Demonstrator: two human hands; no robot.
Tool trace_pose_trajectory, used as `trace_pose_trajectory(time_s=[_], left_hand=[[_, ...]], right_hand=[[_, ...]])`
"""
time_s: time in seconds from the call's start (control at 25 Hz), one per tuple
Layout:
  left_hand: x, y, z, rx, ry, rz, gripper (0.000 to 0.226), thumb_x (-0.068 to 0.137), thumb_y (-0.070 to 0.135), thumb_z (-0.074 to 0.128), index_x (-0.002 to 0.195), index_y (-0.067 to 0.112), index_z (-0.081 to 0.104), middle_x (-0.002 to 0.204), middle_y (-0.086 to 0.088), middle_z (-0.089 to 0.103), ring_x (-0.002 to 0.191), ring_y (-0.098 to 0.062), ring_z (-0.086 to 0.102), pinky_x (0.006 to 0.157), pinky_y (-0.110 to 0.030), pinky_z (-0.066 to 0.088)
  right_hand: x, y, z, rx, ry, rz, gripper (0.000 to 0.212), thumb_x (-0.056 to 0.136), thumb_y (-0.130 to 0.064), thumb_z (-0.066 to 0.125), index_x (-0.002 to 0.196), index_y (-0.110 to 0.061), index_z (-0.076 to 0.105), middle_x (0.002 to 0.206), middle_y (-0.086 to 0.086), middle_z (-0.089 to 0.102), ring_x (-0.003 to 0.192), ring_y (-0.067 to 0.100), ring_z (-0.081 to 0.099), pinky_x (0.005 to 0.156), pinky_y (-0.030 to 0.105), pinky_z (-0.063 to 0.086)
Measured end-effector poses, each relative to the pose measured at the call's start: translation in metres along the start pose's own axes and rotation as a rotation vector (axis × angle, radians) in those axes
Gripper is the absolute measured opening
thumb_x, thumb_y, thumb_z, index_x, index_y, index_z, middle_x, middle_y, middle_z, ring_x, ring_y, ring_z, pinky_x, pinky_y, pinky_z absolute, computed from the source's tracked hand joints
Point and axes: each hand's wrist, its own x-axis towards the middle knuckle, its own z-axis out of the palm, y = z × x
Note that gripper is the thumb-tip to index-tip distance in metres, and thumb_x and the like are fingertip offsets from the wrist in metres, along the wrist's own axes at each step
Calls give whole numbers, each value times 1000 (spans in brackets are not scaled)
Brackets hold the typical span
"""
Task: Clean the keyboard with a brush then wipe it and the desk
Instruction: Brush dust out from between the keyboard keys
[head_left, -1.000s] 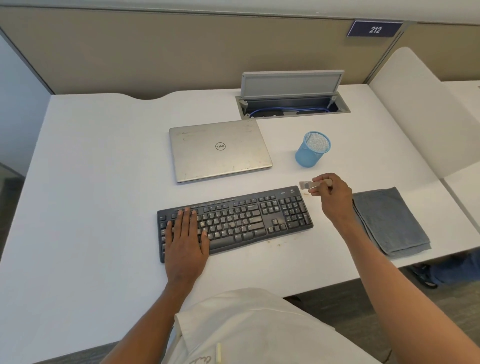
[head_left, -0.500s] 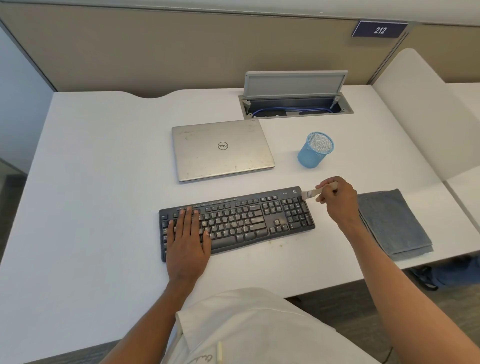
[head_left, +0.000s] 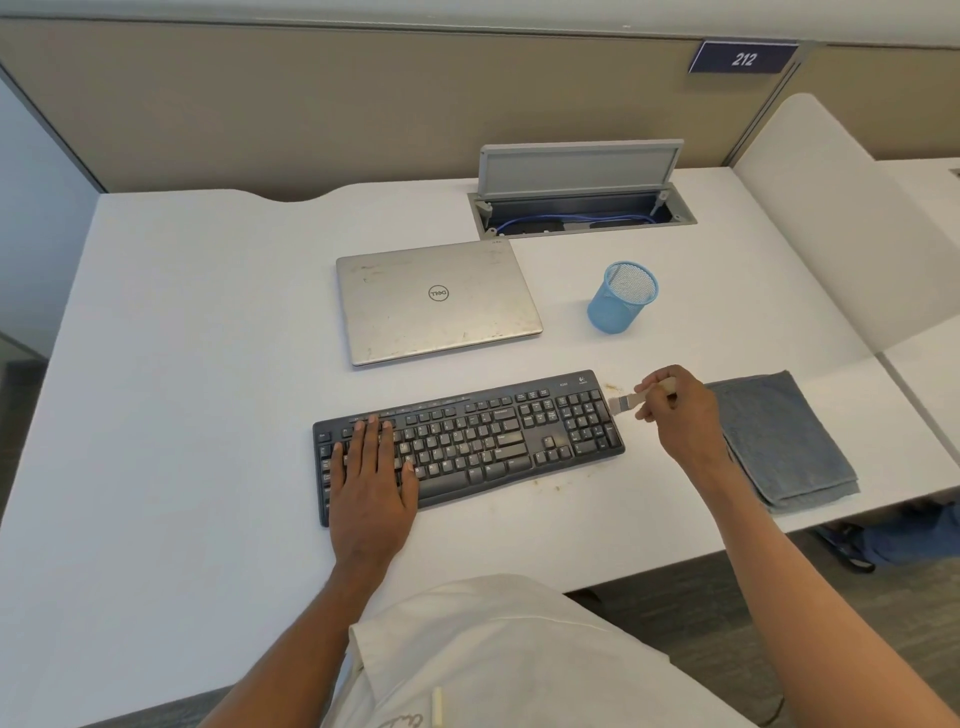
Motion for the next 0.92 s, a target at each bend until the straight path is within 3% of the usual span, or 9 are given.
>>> trace_pose_trajectory(time_s=[0.12, 0.28, 0.48, 0.64, 0.92], left_hand=[[0, 0, 0, 0, -3, -4, 62, 108, 38, 32, 159, 6, 44, 167, -14, 41, 158, -30, 33, 131, -54, 20], [-1, 0, 0, -1, 11, 2, 60, 108, 37, 36, 158, 5, 45, 167, -14, 42, 157, -30, 35, 131, -55, 20], [-1, 0, 1, -4, 24, 6, 59, 109, 36, 36, 157, 4, 47, 165, -15, 43, 156, -31, 36, 131, -55, 21], [-1, 0, 1, -5, 24, 3, 59, 109, 36, 35, 157, 4, 47, 166, -15, 43, 157, -31, 36, 131, -54, 21], [-1, 0, 2, -1, 11, -4, 61, 108, 37, 34, 158, 5, 45, 167, -14, 41, 157, -30, 34, 131, -54, 20]], right_hand=[[-11, 3, 1, 16, -28, -2, 21, 93, -2, 50, 90, -15, 66, 70, 5, 72, 67, 23, 72, 72, 45, 60], [-15, 9, -6, -93, -58, 23, 15, 93, -6, 54, 86, -16, 63, 75, 5, 73, 61, 26, 68, 67, 51, 58], [-35, 8, -9, -8, -6, 20, 20, 97, -2, 49, 92, -14, 65, 73, 4, 73, 66, 15, 71, 73, 42, 59], [-43, 17, -14, -72, -53, 8, 16, 97, -8, 54, 91, -17, 65, 65, 1, 71, 63, 15, 70, 70, 52, 60], [-53, 12, -12, -43, -17, -6, 18, 97, -5, 54, 94, -17, 66, 68, 1, 71, 64, 9, 69, 71, 48, 60]])
